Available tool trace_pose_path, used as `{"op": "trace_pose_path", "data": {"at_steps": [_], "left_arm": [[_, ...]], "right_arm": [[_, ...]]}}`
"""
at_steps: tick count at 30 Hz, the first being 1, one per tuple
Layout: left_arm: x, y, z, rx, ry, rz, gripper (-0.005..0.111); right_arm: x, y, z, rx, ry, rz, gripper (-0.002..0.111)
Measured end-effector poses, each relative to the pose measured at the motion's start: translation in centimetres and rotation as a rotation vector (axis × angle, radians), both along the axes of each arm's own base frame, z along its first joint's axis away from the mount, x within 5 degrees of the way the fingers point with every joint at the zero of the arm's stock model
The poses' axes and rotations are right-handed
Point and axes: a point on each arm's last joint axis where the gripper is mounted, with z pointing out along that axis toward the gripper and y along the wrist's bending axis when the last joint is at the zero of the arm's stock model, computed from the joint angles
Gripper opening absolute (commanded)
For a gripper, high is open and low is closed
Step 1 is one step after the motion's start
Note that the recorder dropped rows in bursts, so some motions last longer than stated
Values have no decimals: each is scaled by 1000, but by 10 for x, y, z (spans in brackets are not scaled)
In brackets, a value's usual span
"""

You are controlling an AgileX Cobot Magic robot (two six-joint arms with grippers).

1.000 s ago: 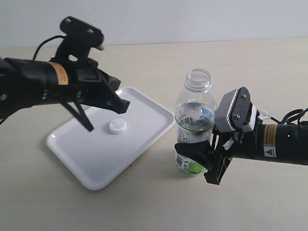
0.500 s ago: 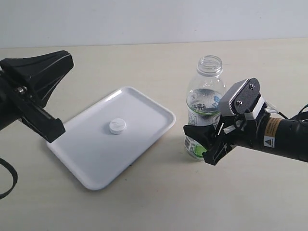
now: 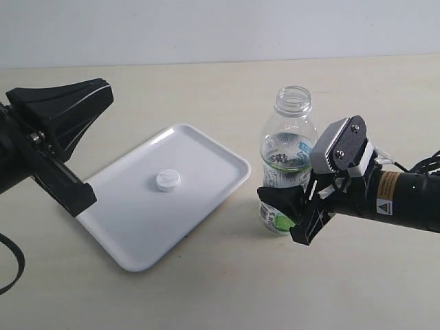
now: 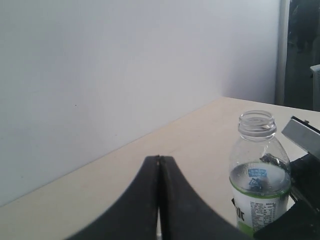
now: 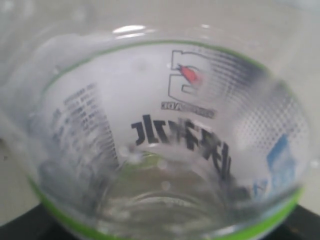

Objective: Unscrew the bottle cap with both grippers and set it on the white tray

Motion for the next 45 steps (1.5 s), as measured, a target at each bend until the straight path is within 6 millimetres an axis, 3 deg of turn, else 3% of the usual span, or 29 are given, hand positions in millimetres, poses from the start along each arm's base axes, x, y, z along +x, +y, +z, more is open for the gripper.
{"op": "trace_pose_path", "data": {"at_steps": [5, 11, 19, 29, 31, 34, 39, 45], "left_arm": [[0, 0, 0, 0, 0, 0, 0], [0, 0, 0, 0, 0, 0, 0], [-1, -1, 0, 16, -12, -19, 0], [-3, -3, -1, 28, -19, -45, 0], [-3, -3, -1, 28, -19, -45, 0], [-3, -3, -1, 19, -10, -45, 0], [-3, -3, -1, 17, -8, -45, 0], [-3, -3, -1, 17, -8, -45, 0]], "right_arm": [[-2, -1, -4, -30, 32, 12, 83], [-3, -1, -5, -11, 71, -10, 91], [-8, -8, -4, -85, 213, -73, 91], [-27, -10, 30, -70, 369, -100, 90], [-33, -9, 36, -60, 414, -97, 84], [-41, -10, 41, -52, 498, -112, 62], [-53, -11, 46, 26, 620, -206, 3], [-72, -11, 45, 46, 648, -205, 0]]}}
